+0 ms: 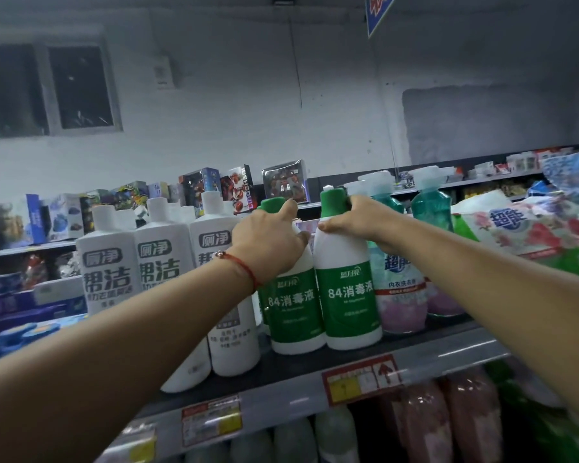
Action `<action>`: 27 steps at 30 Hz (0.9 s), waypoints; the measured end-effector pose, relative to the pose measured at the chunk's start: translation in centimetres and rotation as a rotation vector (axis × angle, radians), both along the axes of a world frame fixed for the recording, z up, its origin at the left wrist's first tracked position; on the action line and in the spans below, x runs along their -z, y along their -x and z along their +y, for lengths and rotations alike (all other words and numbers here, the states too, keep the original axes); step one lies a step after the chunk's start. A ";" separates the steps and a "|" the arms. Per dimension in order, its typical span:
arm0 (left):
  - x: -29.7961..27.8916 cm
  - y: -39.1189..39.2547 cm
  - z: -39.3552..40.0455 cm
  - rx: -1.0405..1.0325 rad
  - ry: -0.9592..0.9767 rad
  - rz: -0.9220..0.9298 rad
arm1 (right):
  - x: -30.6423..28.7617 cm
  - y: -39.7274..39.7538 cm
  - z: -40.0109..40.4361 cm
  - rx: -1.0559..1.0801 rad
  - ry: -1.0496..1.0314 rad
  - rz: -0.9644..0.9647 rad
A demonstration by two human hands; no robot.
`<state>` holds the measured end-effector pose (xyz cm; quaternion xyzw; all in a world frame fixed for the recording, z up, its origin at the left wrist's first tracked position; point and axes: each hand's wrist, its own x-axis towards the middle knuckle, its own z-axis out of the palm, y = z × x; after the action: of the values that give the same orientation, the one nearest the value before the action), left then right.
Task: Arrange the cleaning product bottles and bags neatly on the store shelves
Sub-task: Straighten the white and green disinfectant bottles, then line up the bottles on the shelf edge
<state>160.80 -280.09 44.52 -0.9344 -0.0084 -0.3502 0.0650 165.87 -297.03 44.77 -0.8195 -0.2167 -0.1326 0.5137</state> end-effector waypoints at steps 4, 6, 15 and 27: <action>-0.2 0.3 0.3 -0.016 -0.075 0.001 | 0.1 0.0 0.2 -0.018 -0.051 0.007; -0.3 0.5 0.3 -0.020 -0.083 0.004 | 0.2 0.1 0.4 -0.016 -0.083 0.010; 0.5 0.9 0.6 -0.055 -0.165 -0.010 | 1.0 0.8 1.1 0.069 -0.047 -0.064; 4.0 7.5 -0.5 0.131 -0.200 -0.018 | 3.6 4.5 -3.4 0.380 0.750 -0.375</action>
<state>153.30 -280.54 40.56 -0.9185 0.0871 -0.3613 0.1349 161.40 -300.47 41.22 -0.9359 -0.1847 -0.2827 0.1002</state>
